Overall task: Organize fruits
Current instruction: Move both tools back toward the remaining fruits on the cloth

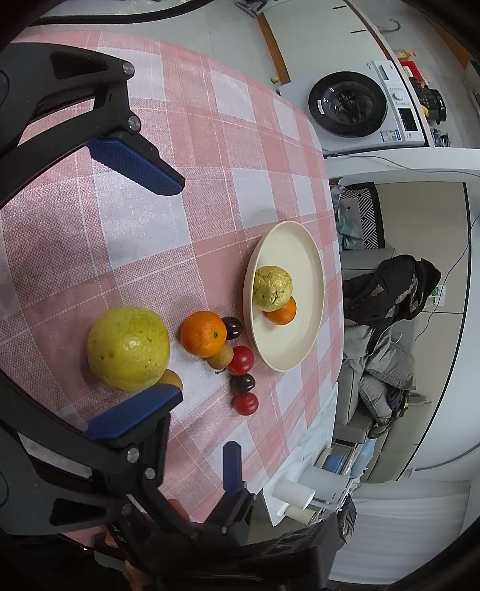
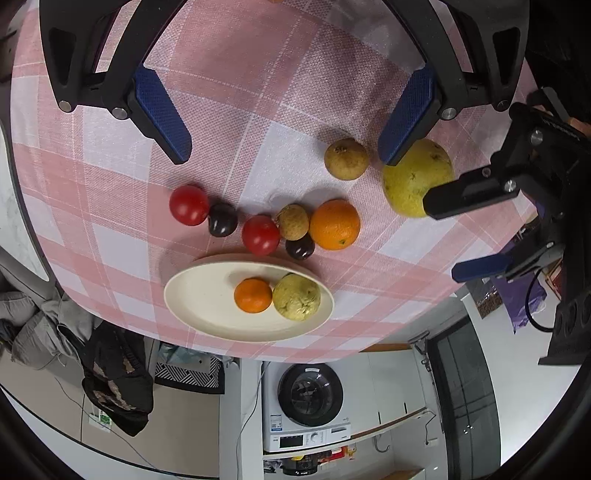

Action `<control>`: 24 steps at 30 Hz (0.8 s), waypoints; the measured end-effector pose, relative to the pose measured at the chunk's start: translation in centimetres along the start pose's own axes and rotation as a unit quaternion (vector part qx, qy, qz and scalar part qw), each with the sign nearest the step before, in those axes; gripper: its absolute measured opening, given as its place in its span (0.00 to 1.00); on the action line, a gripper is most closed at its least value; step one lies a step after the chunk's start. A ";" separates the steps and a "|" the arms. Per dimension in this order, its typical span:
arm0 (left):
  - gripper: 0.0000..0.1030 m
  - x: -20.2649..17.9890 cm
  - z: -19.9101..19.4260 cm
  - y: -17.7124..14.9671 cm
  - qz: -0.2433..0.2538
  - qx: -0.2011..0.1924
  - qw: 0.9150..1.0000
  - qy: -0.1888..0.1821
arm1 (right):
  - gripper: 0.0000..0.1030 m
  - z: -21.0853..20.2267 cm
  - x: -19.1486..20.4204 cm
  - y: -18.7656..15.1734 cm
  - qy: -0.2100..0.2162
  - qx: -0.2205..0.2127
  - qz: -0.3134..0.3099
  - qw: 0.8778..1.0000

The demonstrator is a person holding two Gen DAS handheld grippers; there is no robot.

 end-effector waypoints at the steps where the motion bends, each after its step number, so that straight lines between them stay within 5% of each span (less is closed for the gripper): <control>1: 0.99 0.0 0.0 0.0 0.000 -0.001 1.000 -0.001 | 1.00 0.2 0.1 -0.1 0.003 0.004 0.000 1.000; 10: 0.99 0.2 0.1 0.0 0.000 -0.004 1.000 -0.009 | 0.97 1.2 1.4 -0.6 0.029 0.023 -0.018 0.999; 14: 0.99 0.5 0.1 0.1 -0.007 -0.004 1.000 -0.010 | 0.74 1.7 2.3 -0.7 0.032 0.029 -0.037 0.998; 24: 0.99 0.6 0.3 -0.1 -0.007 -0.003 1.000 -0.018 | 0.50 2.5 3.5 -1.0 0.036 0.042 -0.060 0.997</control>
Point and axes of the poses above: each gripper's, at about its wrist camera, not at the fingertips, and z roughly the way its jaws point, x to its left, y to its top, the point moved 3 cm from there along z, roughly the way its jaws point, and after that the axes turned 8 degrees about y, right-handed, at the moved point
